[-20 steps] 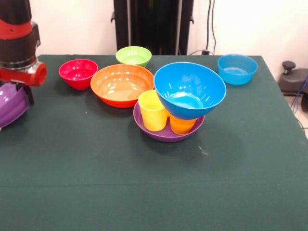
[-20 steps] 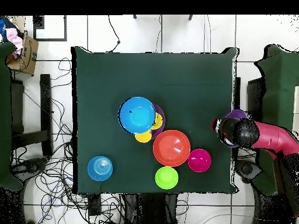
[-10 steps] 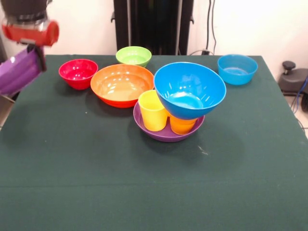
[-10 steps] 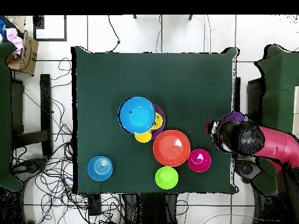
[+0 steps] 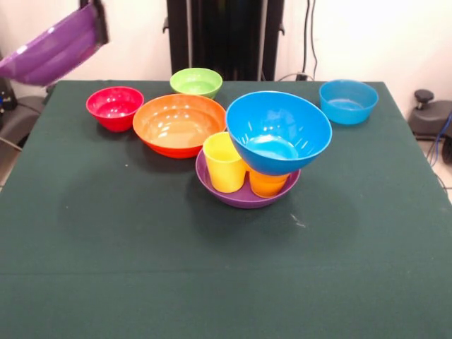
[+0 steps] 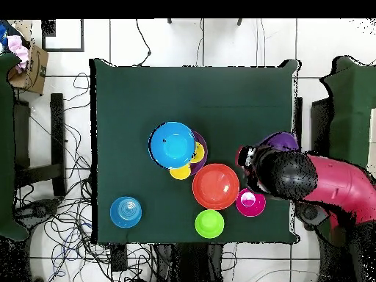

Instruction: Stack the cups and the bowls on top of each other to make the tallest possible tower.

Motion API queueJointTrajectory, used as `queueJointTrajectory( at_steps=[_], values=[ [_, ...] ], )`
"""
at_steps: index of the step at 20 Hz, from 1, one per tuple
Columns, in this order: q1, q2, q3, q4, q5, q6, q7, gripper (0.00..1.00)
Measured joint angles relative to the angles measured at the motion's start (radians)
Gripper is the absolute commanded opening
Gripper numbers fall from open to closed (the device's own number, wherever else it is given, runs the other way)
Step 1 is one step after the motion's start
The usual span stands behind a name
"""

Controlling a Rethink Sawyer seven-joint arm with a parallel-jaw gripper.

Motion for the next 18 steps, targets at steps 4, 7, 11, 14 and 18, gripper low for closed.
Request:
queueJointTrajectory(
  at_steps=[4,7,11,14,18],
  values=[
    [0.066,-0.063,-0.007,0.017,0.059,0.000,0.004,0.00],
    [0.121,-0.096,-0.018,0.021,0.094,0.000,0.017,0.00],
    [0.204,-0.124,-0.047,0.021,0.132,0.000,0.055,0.00],
    [0.268,-0.134,-0.071,0.021,0.153,0.000,0.101,0.00],
    [0.347,-0.127,-0.103,0.021,0.164,0.000,0.176,0.00]
  ],
)
